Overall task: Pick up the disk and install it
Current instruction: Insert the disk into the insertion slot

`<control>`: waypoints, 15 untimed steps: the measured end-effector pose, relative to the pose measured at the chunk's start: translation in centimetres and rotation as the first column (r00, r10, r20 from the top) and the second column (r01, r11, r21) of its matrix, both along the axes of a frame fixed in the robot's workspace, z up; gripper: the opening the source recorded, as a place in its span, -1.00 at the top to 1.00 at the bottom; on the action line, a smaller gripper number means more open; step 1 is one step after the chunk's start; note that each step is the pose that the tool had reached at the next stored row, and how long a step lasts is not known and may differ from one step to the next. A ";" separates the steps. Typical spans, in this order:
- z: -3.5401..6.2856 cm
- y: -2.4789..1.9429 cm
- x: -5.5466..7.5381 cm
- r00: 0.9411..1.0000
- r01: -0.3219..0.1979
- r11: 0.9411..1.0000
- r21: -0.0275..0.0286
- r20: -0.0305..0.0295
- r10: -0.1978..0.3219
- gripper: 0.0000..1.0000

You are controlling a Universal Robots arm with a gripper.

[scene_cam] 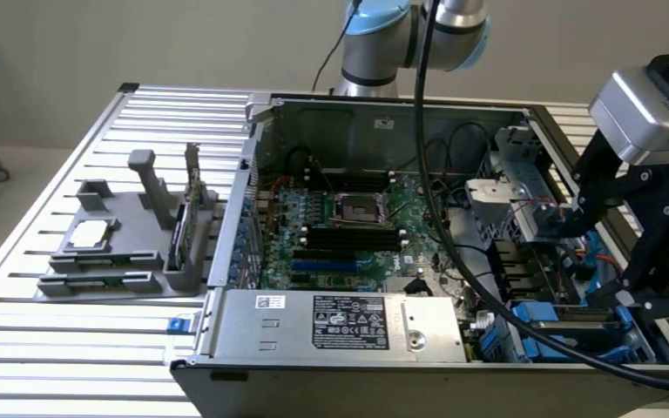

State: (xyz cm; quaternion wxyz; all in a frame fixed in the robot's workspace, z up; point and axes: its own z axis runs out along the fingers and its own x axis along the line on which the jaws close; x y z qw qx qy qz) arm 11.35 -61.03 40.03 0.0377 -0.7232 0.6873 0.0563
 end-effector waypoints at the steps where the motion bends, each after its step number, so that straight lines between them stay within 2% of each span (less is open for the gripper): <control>1: 0.00 0.00 0.0 1.000 0.000 1.000 0.000 0.000 0.000 -0.22; 2: -0.01 -0.01 0.0 1.000 0.000 1.000 0.000 0.000 0.000 -0.34; 8: -0.01 -0.02 0.0 1.000 0.000 1.000 0.000 0.001 0.000 -0.29; 10: -0.05 -0.02 0.0 1.000 0.000 1.000 0.000 0.004 0.000 -0.04; 11: -0.09 -0.02 0.0 1.000 0.000 1.000 0.000 0.006 0.000 -0.04; 13: -0.23 -0.02 0.0 1.000 -0.001 1.000 0.000 0.010 0.001 0.19; 14: -0.33 -0.02 0.0 1.000 -0.001 1.000 0.000 0.013 0.001 0.19; 15: -0.46 -0.02 0.0 1.000 -0.002 1.000 0.000 0.016 0.002 0.43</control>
